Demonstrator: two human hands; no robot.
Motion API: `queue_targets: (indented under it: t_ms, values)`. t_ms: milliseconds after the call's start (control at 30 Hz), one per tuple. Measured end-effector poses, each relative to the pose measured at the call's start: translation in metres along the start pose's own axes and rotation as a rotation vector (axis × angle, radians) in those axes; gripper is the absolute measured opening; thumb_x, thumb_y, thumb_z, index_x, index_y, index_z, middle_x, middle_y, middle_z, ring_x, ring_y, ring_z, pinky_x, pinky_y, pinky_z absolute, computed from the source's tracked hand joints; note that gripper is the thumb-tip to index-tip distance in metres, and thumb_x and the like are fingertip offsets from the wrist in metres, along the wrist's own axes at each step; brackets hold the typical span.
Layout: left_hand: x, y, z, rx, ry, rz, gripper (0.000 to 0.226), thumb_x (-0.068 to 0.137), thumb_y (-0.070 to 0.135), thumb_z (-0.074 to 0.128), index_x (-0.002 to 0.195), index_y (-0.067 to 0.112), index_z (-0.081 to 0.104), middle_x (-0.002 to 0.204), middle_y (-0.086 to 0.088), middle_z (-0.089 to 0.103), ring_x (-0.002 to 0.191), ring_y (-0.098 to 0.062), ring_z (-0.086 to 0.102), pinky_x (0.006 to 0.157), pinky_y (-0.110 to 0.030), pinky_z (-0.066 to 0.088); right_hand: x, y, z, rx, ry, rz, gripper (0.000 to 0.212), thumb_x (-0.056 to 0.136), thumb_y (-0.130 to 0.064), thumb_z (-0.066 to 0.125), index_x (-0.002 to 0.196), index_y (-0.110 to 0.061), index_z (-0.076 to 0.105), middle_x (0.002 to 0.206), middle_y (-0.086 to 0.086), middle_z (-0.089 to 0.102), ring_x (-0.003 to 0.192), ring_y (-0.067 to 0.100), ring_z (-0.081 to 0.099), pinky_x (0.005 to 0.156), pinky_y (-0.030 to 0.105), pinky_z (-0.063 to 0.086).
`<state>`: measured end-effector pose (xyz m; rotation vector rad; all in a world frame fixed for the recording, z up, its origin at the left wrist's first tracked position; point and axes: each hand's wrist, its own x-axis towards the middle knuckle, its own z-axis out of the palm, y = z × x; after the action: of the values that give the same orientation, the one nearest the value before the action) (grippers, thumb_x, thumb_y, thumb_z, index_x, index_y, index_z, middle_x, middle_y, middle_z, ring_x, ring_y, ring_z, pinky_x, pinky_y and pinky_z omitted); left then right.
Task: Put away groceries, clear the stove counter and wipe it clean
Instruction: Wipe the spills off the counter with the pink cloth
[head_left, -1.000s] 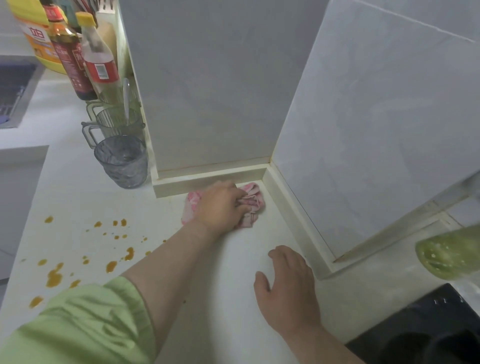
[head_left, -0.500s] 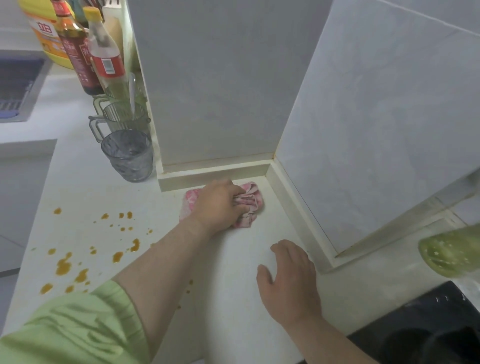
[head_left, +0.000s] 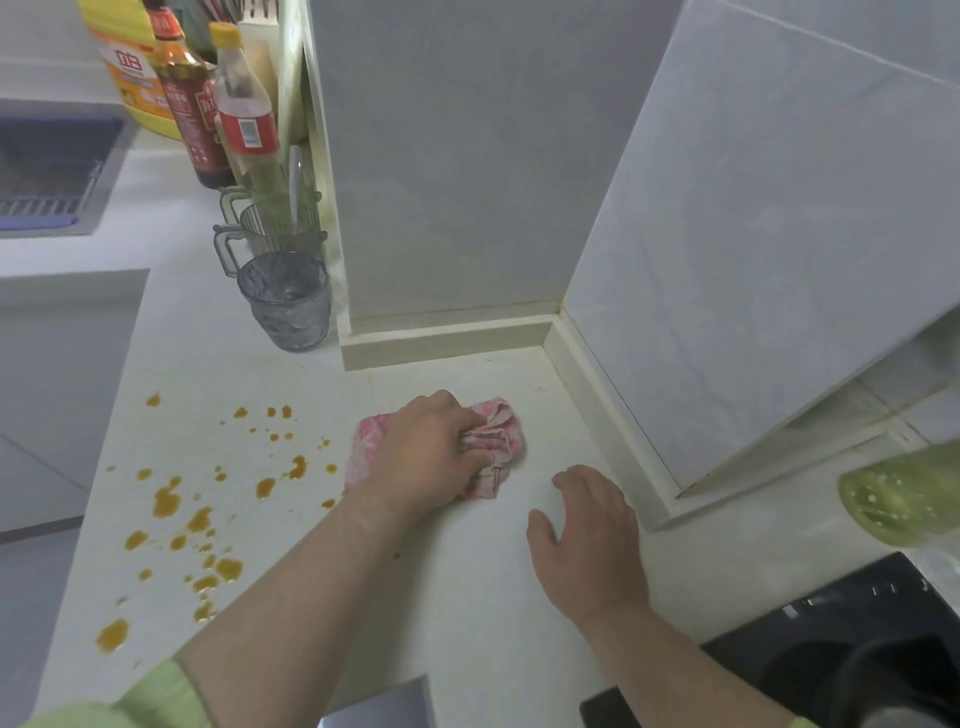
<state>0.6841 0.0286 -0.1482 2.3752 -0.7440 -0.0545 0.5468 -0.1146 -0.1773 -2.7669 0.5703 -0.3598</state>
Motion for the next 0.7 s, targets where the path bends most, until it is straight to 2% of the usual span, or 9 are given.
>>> queue_targets:
  t_ms: [200,433,700]
  values:
    - [-0.021,-0.002,0.001,-0.004,0.011,0.018,0.036,0.076,0.044,0.067,0.107,0.023,0.070,0.093,0.003,0.058,0.091,-0.021,0.051,0.077,-0.029,0.036,0.000,-0.002,-0.002,-0.010,-0.004,0.001,0.047,0.075,-0.043,0.043,0.106,-0.013,0.063,0.113,0.002,0.061,0.106,0.025,0.057,0.088,0.040,0.046]
    - [-0.002,-0.009,-0.002,-0.040,-0.008,0.006,0.041,0.078,0.035,0.072,0.117,0.022,0.067,0.098,0.001,0.058,0.096,-0.022,0.050,0.076,-0.024,0.029,0.001,-0.001,0.000,0.004,-0.003,0.000,0.042,0.075,-0.038,0.052,0.107,-0.013,0.063,0.113,0.002,0.061,0.107,0.025,0.056,0.088,0.041,0.046]
    - [0.039,-0.034,-0.019,0.011,0.012,-0.023,0.027,0.075,0.031,0.074,0.096,0.013,0.073,0.087,-0.007,0.059,0.087,-0.027,0.055,0.074,-0.032,0.042,0.001,0.001,0.002,0.006,0.017,-0.010,0.047,0.075,-0.041,0.043,0.105,-0.012,0.063,0.111,0.003,0.061,0.104,0.028,0.058,0.084,0.042,0.047]
